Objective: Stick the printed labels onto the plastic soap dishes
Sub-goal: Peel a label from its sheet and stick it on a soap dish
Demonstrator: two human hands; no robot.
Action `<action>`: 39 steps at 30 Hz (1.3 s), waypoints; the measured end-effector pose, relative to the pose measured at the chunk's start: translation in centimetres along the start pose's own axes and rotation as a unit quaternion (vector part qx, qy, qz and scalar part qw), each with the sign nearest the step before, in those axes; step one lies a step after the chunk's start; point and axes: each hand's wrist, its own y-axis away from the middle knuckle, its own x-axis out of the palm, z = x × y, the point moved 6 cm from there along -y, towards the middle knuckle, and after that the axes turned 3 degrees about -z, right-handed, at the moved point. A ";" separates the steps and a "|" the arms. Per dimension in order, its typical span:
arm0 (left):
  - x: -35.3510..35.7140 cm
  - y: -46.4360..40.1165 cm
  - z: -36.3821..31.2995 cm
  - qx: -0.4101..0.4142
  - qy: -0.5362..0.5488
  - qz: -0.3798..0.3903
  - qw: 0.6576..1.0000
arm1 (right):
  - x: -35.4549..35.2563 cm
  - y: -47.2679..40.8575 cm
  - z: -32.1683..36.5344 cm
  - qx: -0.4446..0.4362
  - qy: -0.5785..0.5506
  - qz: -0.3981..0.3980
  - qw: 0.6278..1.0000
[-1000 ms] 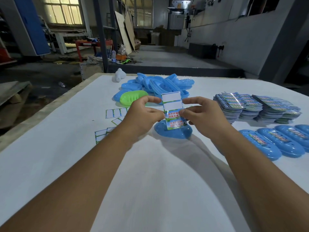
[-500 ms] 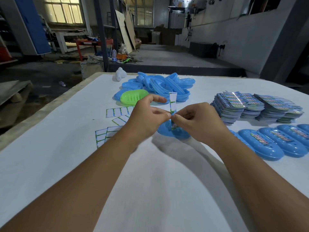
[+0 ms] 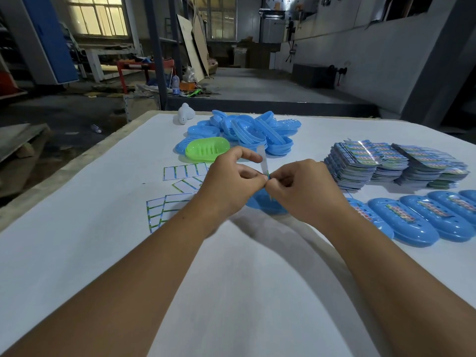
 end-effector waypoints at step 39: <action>-3.4 -1.5 2.5 -0.082 -0.278 -0.105 0.951 | -0.7 -1.1 -3.1 0.120 -0.077 -0.008 0.990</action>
